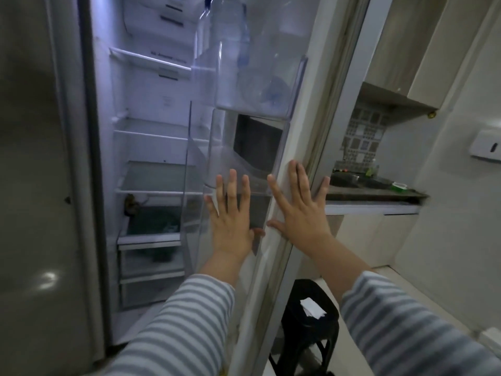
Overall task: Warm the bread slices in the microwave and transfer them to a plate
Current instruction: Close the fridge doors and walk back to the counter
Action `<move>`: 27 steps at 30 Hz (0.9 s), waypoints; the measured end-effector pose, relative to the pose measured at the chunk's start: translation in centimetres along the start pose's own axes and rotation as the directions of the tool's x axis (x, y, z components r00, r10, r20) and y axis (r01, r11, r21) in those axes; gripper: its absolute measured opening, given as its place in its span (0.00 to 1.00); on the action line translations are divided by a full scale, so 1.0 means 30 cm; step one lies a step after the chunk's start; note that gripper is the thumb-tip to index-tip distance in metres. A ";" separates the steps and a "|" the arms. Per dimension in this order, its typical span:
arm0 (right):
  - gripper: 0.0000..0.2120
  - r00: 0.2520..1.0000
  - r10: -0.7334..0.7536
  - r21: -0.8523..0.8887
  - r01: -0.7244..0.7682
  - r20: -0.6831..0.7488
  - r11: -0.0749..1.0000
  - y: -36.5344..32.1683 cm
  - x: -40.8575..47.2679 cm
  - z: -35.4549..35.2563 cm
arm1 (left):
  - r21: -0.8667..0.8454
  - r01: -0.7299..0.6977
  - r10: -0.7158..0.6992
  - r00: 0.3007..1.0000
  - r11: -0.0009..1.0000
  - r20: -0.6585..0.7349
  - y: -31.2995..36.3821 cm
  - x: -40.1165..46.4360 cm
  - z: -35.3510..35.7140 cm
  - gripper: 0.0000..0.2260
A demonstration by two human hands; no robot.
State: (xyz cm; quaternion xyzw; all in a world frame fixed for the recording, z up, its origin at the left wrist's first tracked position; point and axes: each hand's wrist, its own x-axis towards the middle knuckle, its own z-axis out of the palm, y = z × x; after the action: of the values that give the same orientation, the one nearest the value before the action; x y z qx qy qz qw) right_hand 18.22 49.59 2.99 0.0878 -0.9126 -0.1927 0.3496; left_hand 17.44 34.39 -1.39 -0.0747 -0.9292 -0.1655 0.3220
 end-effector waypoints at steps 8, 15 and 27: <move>0.53 1.000 -0.027 0.013 0.027 -0.007 1.000 -0.055 0.025 -0.014 | 0.026 0.038 -0.038 0.999 0.999 0.018 -0.055 0.011 -0.027 0.62; 0.52 0.999 -0.034 0.016 0.034 0.014 0.999 -0.180 0.060 -0.071 | 0.024 0.016 -0.016 1.000 1.000 0.006 -0.182 0.017 -0.070 0.64; 0.50 1.000 0.019 -0.010 -0.019 0.011 1.000 -0.583 0.198 -0.187 | -0.100 -0.003 0.006 1.000 0.995 0.026 -0.579 0.079 -0.145 0.61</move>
State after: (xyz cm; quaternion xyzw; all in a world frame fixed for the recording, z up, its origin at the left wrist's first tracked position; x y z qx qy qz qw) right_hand 18.04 30.29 3.19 0.0764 -0.9144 -0.1946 0.3467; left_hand 13.82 16.70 -1.20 -0.0949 -0.9237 -0.2100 0.3060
